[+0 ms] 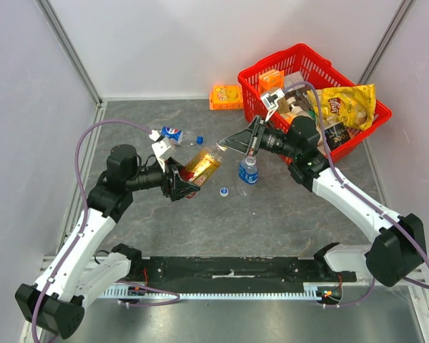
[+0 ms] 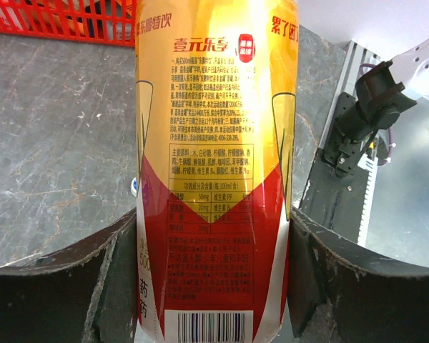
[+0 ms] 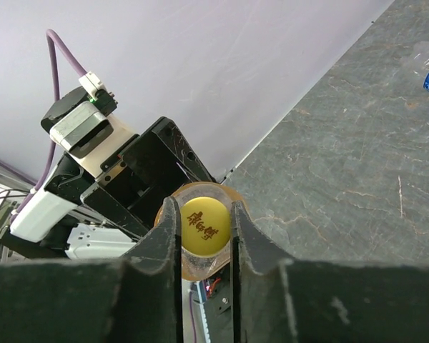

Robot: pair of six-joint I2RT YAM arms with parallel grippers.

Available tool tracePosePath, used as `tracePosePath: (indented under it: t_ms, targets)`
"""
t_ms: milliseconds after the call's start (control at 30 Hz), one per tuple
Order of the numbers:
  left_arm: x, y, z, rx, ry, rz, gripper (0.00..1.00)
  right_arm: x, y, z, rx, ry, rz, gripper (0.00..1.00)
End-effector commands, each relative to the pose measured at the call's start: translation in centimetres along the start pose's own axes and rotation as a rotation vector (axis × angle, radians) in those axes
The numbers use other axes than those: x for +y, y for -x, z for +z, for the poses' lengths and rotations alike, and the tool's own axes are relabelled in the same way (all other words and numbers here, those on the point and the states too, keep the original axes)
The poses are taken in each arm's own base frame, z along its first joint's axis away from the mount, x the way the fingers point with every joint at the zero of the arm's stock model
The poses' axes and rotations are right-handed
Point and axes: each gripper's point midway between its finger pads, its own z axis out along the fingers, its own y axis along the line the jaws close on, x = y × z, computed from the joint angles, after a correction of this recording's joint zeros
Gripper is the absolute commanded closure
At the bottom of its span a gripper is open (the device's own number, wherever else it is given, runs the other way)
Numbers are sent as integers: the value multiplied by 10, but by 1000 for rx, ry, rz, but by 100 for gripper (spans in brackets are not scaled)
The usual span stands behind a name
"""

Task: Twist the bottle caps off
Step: Unscrew the bottle cap from the plastic bottle.

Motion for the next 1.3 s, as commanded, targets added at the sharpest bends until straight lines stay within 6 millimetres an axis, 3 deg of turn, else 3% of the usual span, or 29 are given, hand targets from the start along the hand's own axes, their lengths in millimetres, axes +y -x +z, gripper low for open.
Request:
tracePosePath:
  t_ms: [0, 67, 300, 467, 700, 800, 867, 967, 1200, 1267]
  targets:
    - [2, 14, -3, -49, 20, 71, 40, 21, 4, -3, -11, 67, 9, 70]
    - [3, 13, -3, -49, 28, 70, 41, 21, 3, -3, -9, 72, 15, 62]
    - [4, 13, -3, -47, 31, 67, 41, 25, 3, -4, -10, 92, 29, 63]
    - [5, 12, -2, -46, 34, 66, 41, 32, 4, -5, -15, 128, 30, 54]
    - [6, 12, -2, -41, 36, 62, 41, 36, 4, -6, -14, 148, 24, 57]
    - [5, 12, -2, -41, 34, 62, 41, 35, 1, -6, -9, 144, 31, 47]
    - [6, 11, -1, -40, 34, 61, 41, 32, 0, -6, -11, 136, 36, 46]
    - [6, 10, -1, -37, 31, 54, 41, 31, -1, -6, -8, 134, 38, 54]
    - [7, 11, 0, -38, 36, 54, 41, 32, -2, -6, -1, 143, 4, 95]
    - [5, 13, 0, -45, 33, 30, 41, 33, -3, -7, 2, 148, -9, 100]
